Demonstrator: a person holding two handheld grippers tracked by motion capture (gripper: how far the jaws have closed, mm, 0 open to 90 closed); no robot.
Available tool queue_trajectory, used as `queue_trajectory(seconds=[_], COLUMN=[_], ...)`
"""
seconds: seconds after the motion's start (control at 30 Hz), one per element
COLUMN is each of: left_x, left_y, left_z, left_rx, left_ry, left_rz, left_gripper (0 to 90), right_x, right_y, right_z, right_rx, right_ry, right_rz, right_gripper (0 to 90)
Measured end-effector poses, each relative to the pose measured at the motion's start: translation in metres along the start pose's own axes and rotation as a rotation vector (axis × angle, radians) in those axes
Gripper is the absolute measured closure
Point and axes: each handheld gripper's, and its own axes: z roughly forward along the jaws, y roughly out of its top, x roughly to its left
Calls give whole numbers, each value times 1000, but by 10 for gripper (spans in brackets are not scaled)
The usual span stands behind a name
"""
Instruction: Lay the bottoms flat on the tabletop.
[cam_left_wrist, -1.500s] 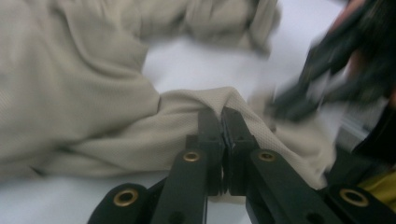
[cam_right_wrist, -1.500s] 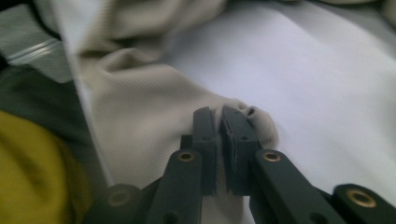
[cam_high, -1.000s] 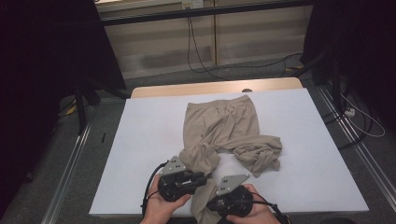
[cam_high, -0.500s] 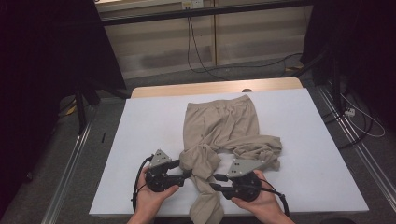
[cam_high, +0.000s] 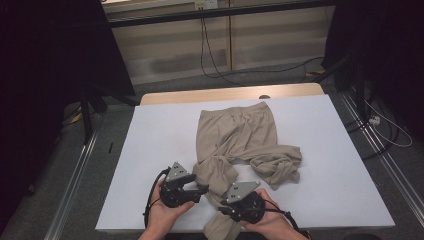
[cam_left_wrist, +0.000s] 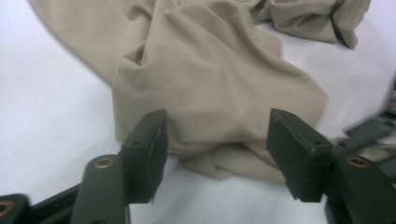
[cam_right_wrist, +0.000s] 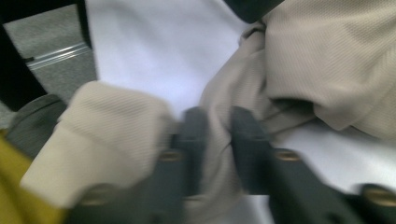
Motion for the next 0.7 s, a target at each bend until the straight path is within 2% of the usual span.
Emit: queue_trajectory(seconds=[0.1,0.17,0.23,0.37,0.4,0.43,0.47,0.53,0.57,0.63,0.7], left_x=[-3,-6,-9,-17,-18,-19,-18,-17,-15,-11,-8], left_y=[-1,-2,-2,0,0,1,1,4,5,13,21], left_z=[1,3,6,13,16,19,22,25,26,23,19], left_rx=[18,32,49,74,84,90,103,107,108,75,36], left_ry=[-20,-32,-50,-44,-45,-46,-59,-68,-71,-89,-86], left_rz=[8,2,18,53,55,59,59,41,37,-5,-26], left_gripper=[464,498,524,510,511,529,599,780,852,867,870], right_x=[5,12,23,33,32,30,27,21,17,9,0], right_y=[-5,-8,-12,-14,-14,-13,-12,-11,-10,-9,-8], right_z=[-8,-14,-18,-22,-22,-22,-22,-24,-25,-25,-21], right_rx=[7,11,16,31,29,17,5,-12,-28,-43,-56], right_ry=[34,61,87,130,129,134,136,100,97,75,48], right_rz=[10,16,12,-11,-8,10,21,38,50,69,102], right_gripper=[850,852,852,830,782,695,619,538,533,524,519])
